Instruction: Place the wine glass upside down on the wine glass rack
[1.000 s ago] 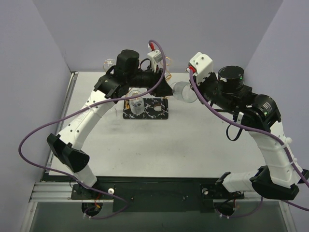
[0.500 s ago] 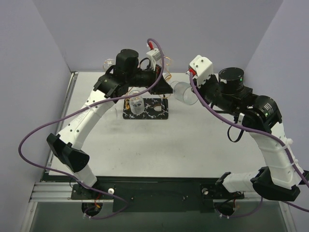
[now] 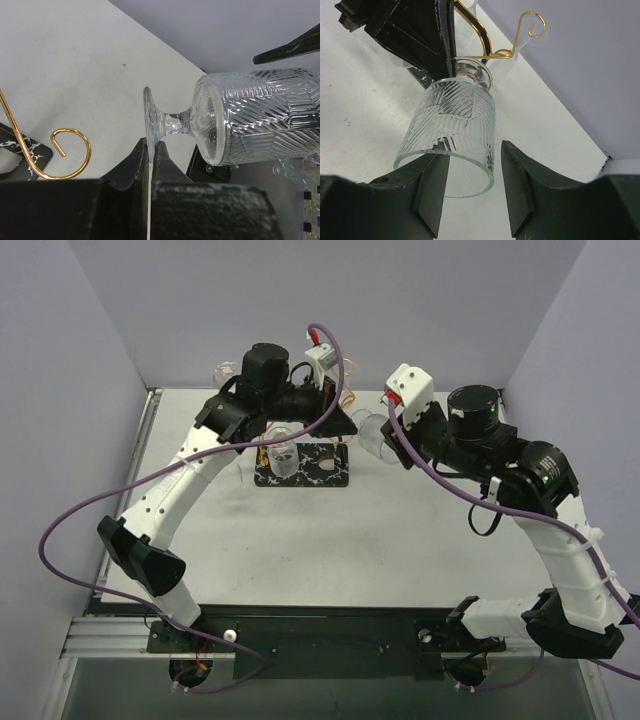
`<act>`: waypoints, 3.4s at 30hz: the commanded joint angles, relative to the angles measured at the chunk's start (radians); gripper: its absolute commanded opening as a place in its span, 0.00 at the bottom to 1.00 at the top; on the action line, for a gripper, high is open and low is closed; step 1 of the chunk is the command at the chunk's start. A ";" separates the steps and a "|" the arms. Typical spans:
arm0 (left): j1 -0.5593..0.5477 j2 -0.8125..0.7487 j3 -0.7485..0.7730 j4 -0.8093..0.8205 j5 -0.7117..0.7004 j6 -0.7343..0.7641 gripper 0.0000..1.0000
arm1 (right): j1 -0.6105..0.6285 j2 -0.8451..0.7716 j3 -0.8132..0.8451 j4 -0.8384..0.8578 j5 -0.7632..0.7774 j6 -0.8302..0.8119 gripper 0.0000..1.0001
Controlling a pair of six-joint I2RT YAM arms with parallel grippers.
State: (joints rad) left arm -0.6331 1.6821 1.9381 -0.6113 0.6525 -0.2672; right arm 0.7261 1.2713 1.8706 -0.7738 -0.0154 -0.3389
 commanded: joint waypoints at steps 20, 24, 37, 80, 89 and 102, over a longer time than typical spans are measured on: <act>0.010 -0.019 0.222 -0.139 -0.436 0.325 0.00 | -0.062 -0.156 -0.080 0.087 0.106 -0.060 0.50; -0.062 -0.001 0.259 -0.147 -0.624 0.431 0.00 | -0.100 -0.177 -0.094 0.096 0.120 -0.054 0.50; -0.439 -0.004 -0.050 0.309 -1.261 0.994 0.00 | -0.214 -0.230 -0.156 0.100 0.025 0.008 0.50; -0.382 0.070 -0.241 0.516 -1.318 1.246 0.00 | -0.286 -0.276 -0.177 0.090 -0.057 0.031 0.51; -0.352 0.071 -0.249 0.507 -1.309 1.234 0.00 | -0.286 -0.274 -0.177 0.088 -0.057 0.031 0.50; -0.338 0.015 -0.335 0.512 -1.323 1.247 0.00 | -0.287 -0.282 -0.195 0.090 -0.058 0.028 0.50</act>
State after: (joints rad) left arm -0.9775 1.7683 1.6135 -0.1532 -0.6567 0.9833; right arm 0.4454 0.9977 1.6817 -0.7074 -0.0605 -0.3176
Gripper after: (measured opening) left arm 0.057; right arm 0.505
